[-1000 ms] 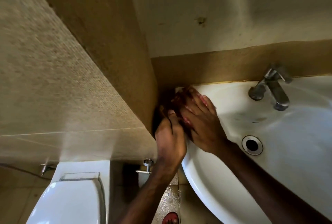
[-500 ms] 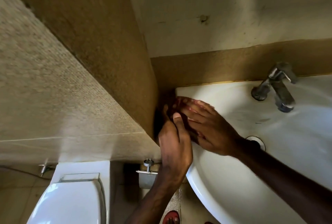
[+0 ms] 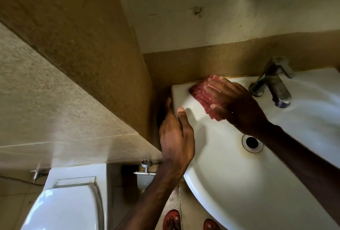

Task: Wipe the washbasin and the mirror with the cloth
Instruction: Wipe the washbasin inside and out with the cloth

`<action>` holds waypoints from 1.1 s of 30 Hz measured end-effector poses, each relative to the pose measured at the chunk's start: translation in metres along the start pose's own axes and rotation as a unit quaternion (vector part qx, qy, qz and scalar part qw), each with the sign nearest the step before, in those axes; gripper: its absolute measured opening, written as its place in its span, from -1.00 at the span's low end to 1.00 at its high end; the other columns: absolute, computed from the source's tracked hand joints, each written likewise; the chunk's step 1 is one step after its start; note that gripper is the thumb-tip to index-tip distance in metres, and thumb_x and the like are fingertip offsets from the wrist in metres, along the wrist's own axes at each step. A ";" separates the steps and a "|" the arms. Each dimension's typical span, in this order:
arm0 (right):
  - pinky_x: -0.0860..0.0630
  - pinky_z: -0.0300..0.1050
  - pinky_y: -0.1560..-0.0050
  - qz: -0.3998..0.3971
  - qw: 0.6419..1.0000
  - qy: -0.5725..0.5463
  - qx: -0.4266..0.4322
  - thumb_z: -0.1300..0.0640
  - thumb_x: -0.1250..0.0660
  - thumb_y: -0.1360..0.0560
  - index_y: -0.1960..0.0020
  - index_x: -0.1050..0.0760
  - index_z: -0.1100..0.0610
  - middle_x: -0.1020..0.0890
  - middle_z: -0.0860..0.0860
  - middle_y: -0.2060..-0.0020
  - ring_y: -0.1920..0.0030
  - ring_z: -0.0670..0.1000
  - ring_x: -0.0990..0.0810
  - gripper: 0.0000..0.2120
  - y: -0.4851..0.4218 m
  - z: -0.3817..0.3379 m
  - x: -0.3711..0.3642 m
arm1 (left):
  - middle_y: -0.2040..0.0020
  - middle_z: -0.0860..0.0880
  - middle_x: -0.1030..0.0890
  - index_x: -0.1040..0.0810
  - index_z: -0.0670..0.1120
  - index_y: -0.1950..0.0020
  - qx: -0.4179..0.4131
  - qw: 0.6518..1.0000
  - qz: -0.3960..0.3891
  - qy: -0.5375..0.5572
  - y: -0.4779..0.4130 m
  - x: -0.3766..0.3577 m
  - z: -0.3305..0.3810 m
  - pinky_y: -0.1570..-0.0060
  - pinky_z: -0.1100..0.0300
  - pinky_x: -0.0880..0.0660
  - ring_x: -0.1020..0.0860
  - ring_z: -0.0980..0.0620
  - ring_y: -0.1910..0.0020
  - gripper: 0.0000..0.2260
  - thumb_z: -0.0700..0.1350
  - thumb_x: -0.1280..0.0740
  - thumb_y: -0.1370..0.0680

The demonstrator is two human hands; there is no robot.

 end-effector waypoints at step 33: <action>-0.20 0.32 -0.60 0.118 0.984 0.120 -0.059 0.04 -0.08 -0.75 -0.57 -0.39 0.21 -0.43 0.17 -0.55 -0.61 0.23 -0.32 -0.54 0.042 -0.007 -0.002 | -0.55 -0.19 -0.33 -0.28 -0.19 -0.54 -0.104 0.974 -0.056 -0.195 0.006 -0.044 0.003 -0.49 -0.03 -0.30 -0.31 -0.15 -0.53 -0.56 -0.11 -0.14 -0.67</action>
Point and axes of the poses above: each hand's wrist, its own y-axis away from the middle knuckle, its own x-axis out of the back of the hand, z = x × y, the point moved 9 cm from there along -y, towards the middle knuckle
